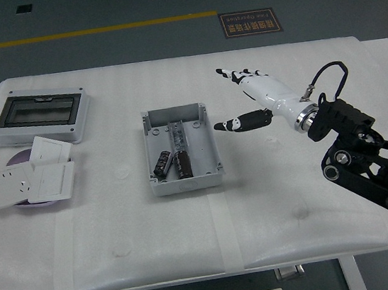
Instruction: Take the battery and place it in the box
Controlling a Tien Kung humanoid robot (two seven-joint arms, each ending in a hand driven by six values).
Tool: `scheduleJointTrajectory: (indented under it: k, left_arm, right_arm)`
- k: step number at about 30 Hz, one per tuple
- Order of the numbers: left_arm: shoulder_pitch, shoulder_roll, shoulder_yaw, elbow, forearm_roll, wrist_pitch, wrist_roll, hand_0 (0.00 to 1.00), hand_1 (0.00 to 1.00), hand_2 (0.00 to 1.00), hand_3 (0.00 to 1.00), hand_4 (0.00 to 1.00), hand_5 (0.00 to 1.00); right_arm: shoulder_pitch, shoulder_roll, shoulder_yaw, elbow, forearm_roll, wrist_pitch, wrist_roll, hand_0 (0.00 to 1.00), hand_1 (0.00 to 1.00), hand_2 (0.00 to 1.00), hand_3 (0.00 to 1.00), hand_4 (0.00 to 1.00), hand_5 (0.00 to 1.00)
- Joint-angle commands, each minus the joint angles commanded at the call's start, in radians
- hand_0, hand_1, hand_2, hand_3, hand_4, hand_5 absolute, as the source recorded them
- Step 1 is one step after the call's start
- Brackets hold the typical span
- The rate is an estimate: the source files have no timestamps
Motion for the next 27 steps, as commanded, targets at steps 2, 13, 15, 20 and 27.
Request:
scheduleJointTrajectory:
  k: [2, 13, 15, 20, 27]
  left_arm:
    - [0.003, -0.001, -0.003, 0.0, 0.002, -0.001, 0.002, 0.73, 0.686, 0.477, 0.502, 0.397, 0.002]
    - [0.006, 0.007, 0.011, 0.0, -0.011, 0.002, -0.002, 0.73, 0.687, 0.477, 0.502, 0.405, 0.002]
    - [0.006, 0.01, 0.014, 0.0, -0.015, 0.002, -0.003, 0.73, 0.687, 0.477, 0.502, 0.405, 0.002]
    - [0.006, 0.019, 0.025, 0.0, -0.024, 0.001, -0.002, 0.73, 0.687, 0.477, 0.502, 0.407, 0.002]
    - [0.016, 0.032, 0.02, 0.0, -0.021, 0.003, -0.002, 0.73, 0.687, 0.477, 0.502, 0.408, 0.002]
  right_arm:
    - [-0.019, -0.018, 0.054, 0.004, 0.018, -0.002, 0.008, 0.972, 0.843, 0.879, 0.998, 0.981, 0.583]
    - [-0.142, -0.054, 0.364, 0.044, 0.142, -0.048, 0.082, 0.932, 0.803, 0.846, 0.969, 0.978, 0.585]
    - [-0.164, -0.057, 0.408, 0.051, 0.161, -0.057, 0.094, 0.932, 0.803, 0.846, 0.969, 0.978, 0.585]
    - [-0.229, -0.055, 0.53, 0.062, 0.194, -0.073, 0.119, 0.9, 0.788, 0.83, 0.95, 0.974, 0.588]
    - [-0.285, -0.038, 0.668, 0.067, 0.266, -0.086, 0.161, 0.882, 0.777, 0.819, 0.932, 0.974, 0.596]
